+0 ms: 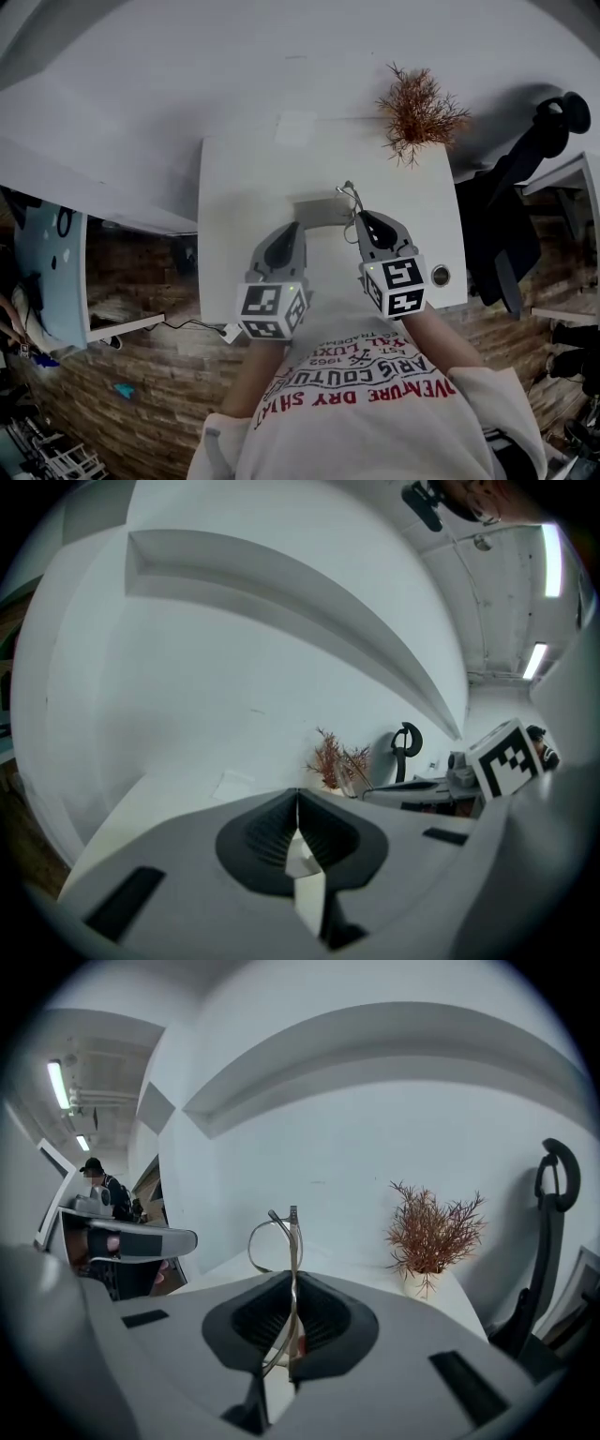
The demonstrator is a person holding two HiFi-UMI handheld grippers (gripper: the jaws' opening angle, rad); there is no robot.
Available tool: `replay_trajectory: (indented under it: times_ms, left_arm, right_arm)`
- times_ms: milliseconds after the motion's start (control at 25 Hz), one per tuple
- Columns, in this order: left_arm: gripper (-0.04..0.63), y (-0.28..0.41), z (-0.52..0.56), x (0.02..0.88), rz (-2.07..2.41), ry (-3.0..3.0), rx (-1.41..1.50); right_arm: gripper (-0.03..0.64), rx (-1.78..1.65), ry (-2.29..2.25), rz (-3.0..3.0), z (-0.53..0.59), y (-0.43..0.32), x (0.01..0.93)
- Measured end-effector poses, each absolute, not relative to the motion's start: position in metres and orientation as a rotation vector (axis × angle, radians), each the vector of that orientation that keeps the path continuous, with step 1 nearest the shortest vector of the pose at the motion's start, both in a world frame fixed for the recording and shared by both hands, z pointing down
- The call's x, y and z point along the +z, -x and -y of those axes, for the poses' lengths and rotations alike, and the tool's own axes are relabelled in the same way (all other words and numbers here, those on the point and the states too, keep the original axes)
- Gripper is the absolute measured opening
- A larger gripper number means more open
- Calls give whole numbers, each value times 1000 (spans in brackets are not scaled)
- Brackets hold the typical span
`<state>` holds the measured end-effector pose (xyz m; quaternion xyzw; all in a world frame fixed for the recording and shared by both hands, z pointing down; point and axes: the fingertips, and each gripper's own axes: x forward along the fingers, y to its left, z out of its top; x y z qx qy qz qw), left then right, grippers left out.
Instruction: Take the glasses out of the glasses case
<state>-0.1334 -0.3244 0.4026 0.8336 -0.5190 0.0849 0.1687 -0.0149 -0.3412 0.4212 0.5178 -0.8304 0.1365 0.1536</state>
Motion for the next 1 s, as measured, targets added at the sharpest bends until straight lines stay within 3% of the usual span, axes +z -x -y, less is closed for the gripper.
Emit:
replay_trajectory:
  times_ms: [1000]
  left_arm:
    - [8,134,324,407,1506,-2340,253]
  right_arm:
    - [25,384,-1416,2374,335,16,428]
